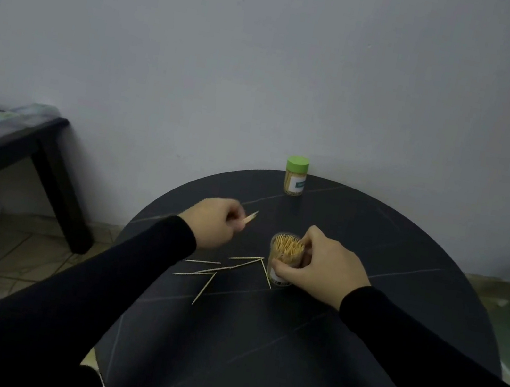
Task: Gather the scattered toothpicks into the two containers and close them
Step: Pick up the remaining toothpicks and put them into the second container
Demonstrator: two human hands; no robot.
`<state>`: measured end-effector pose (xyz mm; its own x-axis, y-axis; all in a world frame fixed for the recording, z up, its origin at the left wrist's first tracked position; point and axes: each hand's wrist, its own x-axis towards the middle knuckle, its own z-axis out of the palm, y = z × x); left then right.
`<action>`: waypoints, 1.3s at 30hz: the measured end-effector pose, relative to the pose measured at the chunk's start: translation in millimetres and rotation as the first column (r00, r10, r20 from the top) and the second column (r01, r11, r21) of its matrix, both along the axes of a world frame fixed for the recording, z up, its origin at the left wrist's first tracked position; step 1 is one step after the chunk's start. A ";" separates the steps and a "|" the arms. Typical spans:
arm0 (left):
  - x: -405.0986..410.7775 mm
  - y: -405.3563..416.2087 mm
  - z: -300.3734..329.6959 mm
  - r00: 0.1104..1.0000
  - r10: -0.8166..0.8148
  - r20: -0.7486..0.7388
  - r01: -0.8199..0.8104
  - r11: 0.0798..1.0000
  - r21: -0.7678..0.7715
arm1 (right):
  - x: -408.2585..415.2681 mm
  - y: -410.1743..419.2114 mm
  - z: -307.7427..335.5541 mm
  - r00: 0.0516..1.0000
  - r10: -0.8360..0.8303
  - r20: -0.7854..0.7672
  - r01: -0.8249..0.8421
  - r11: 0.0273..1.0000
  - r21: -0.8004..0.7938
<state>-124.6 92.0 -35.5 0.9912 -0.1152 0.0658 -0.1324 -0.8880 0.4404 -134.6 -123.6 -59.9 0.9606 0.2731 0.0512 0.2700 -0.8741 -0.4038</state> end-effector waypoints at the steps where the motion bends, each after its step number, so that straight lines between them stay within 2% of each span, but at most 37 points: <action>1: 1.0 -6.8 2.7 0.999 -0.016 0.045 0.022 0.989 -0.149 | 0.0 -0.1 -0.1 1.000 -0.001 0.002 0.001 1.000 0.000; 3: 0.2 -24.1 6.9 0.992 -0.060 0.113 0.106 0.881 -0.461 | -1.2 -0.4 0.0 1.000 -0.005 0.017 0.005 1.000 0.006; 4: -1.0 -32.6 7.2 0.987 -0.074 0.144 0.143 0.811 -0.567 | -1.9 -0.4 -0.3 1.000 -0.008 0.028 0.008 1.000 0.009; 6: -3.7 -47.8 5.6 0.981 -0.104 0.167 0.187 0.753 -0.631 | -2.7 -1.2 -1.0 0.999 -0.013 0.046 0.012 1.000 0.019; 9: -4.4 -57.4 -4.6 0.982 -0.143 0.124 0.188 0.814 -0.550 | -3.8 -2.6 -0.7 0.999 0.001 0.045 -0.002 1.000 0.022; 12: -1.5 -50.3 -15.7 0.982 -0.146 0.118 0.181 0.903 -0.389 | -4.4 -4.0 1.0 1.000 0.008 0.027 -0.009 1.000 0.030; 16: -6.4 -39.3 -18.0 0.948 -0.237 0.214 0.300 0.891 -0.342 | -6.2 -5.4 2.4 0.999 0.008 0.033 -0.009 0.999 0.034; 17: -7.5 -36.7 -17.3 0.925 -0.278 0.259 0.348 0.894 -0.284 | -6.7 -5.4 2.5 0.999 0.009 0.041 -0.010 0.999 0.035; 19: -6.7 -30.9 -18.7 0.857 -0.402 0.322 0.433 0.901 -0.027 | -7.1 -5.2 2.7 0.998 0.013 0.055 -0.015 0.999 0.034; 21: -7.2 -27.8 -23.4 0.782 -0.514 0.353 0.459 0.858 0.232 | -6.9 -5.4 2.8 0.998 0.020 0.051 -0.021 0.999 0.030; 22: -8.1 -26.7 -26.0 0.754 -0.539 0.375 0.463 0.841 0.280 | -6.5 -5.5 2.7 0.999 0.022 0.045 -0.023 0.999 0.029; 24: -11.3 -25.4 -28.2 0.728 -0.537 0.426 0.469 0.843 0.262 | -6.0 -5.7 2.2 0.999 0.020 0.036 -0.021 0.999 0.033; 26: -15.0 -23.8 -27.2 0.723 -0.504 0.473 0.481 0.858 0.179 | -5.8 -5.4 1.9 0.999 0.012 0.042 -0.014 0.999 0.037; 31: -19.0 -19.9 -23.4 0.806 -0.323 0.497 0.423 0.900 -0.101 | -4.9 -4.4 1.7 0.999 -0.007 0.045 0.005 0.999 0.033; 33: -18.0 -18.3 -22.4 0.849 -0.246 0.468 0.357 0.919 -0.164 | -4.5 -3.9 2.0 0.999 -0.008 0.035 0.007 1.000 0.027; 35: -13.3 -15.2 -23.1 0.896 -0.206 0.393 0.272 0.955 -0.120 | -4.5 -3.5 2.3 0.999 -0.008 0.037 0.008 1.000 0.021; 37: -5.2 -10.3 -26.9 0.966 -0.160 0.203 0.149 0.987 0.068 | -4.7 -3.4 2.2 0.999 -0.007 0.041 0.007 1.000 0.017; 39: 0.7 -8.0 -31.8 0.994 -0.097 -0.046 0.105 0.966 0.235 | -4.6 -3.7 1.9 0.999 -0.006 0.038 0.006 1.000 0.009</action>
<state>-123.9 84.0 -67.2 0.9748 -0.2227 -0.0084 -0.2152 -0.9503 0.2248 -139.2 -127.3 -58.0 0.9596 0.2667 0.0901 0.2801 -0.8720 -0.4014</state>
